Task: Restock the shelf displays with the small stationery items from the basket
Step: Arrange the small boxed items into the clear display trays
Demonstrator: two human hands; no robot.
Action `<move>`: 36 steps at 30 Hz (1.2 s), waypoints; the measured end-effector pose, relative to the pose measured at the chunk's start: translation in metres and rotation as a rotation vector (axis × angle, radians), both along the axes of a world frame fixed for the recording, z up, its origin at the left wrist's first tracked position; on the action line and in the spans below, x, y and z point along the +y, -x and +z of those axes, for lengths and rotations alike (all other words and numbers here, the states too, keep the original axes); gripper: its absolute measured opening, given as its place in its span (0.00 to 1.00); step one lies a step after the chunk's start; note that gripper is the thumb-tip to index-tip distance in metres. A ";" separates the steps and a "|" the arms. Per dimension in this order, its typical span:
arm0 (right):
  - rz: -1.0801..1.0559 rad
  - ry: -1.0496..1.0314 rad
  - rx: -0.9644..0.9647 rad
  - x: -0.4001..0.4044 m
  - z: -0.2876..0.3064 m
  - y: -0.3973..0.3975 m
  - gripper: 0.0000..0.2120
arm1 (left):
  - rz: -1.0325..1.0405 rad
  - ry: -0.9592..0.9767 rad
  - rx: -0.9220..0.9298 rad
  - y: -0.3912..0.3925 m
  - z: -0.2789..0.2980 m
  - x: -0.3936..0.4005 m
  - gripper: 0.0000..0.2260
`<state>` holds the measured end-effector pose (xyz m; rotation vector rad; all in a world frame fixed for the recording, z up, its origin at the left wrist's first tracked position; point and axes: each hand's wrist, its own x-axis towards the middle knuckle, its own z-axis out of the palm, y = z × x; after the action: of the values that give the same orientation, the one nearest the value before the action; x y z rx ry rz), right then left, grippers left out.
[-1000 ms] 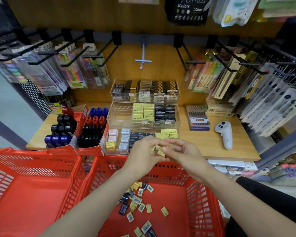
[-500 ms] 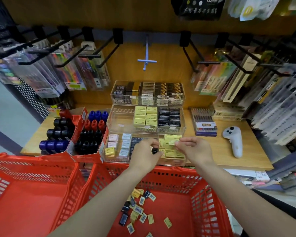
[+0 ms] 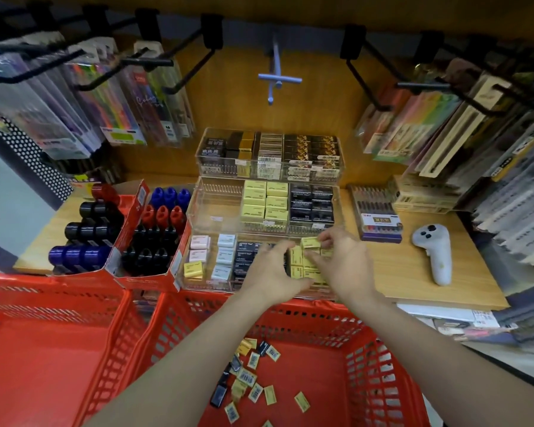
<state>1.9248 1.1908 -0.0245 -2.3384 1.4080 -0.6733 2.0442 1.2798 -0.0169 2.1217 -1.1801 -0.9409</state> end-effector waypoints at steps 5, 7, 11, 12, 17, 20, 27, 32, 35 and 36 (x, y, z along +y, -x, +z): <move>-0.076 -0.010 0.021 -0.002 -0.003 -0.009 0.10 | 0.122 0.002 0.435 0.001 0.011 0.000 0.26; -0.067 -0.023 0.011 -0.001 -0.001 -0.008 0.10 | 0.113 -0.001 0.573 -0.002 0.016 0.005 0.29; 0.150 -0.210 -0.224 0.017 0.015 0.004 0.04 | 0.140 0.133 0.799 -0.006 0.025 0.017 0.30; 0.198 -0.321 -0.279 0.024 0.021 0.007 0.03 | 0.128 0.161 0.782 -0.005 0.027 0.021 0.29; 0.202 -0.592 -0.392 0.053 0.041 0.022 0.14 | -0.041 0.230 0.476 0.003 0.040 0.033 0.28; 0.126 -0.587 -0.414 0.060 0.047 0.028 0.11 | -0.095 0.250 0.324 0.010 0.049 0.036 0.28; -0.008 -0.819 -0.740 0.051 0.058 0.040 0.10 | 0.077 0.285 0.670 0.013 0.051 0.041 0.17; -0.274 -0.773 -0.760 0.015 0.040 0.051 0.08 | 0.260 0.240 0.666 0.006 0.036 0.032 0.21; -0.320 -0.790 -0.738 -0.006 0.025 0.049 0.06 | 0.256 0.219 0.529 0.002 0.028 0.023 0.13; -0.324 -0.791 -0.724 -0.012 0.021 0.046 0.05 | 0.243 0.213 0.478 0.002 0.026 0.019 0.11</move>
<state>1.8791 1.1787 -0.0033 -1.1135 1.3478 -0.7516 2.0420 1.2988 0.0088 1.6951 -0.7285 -1.0759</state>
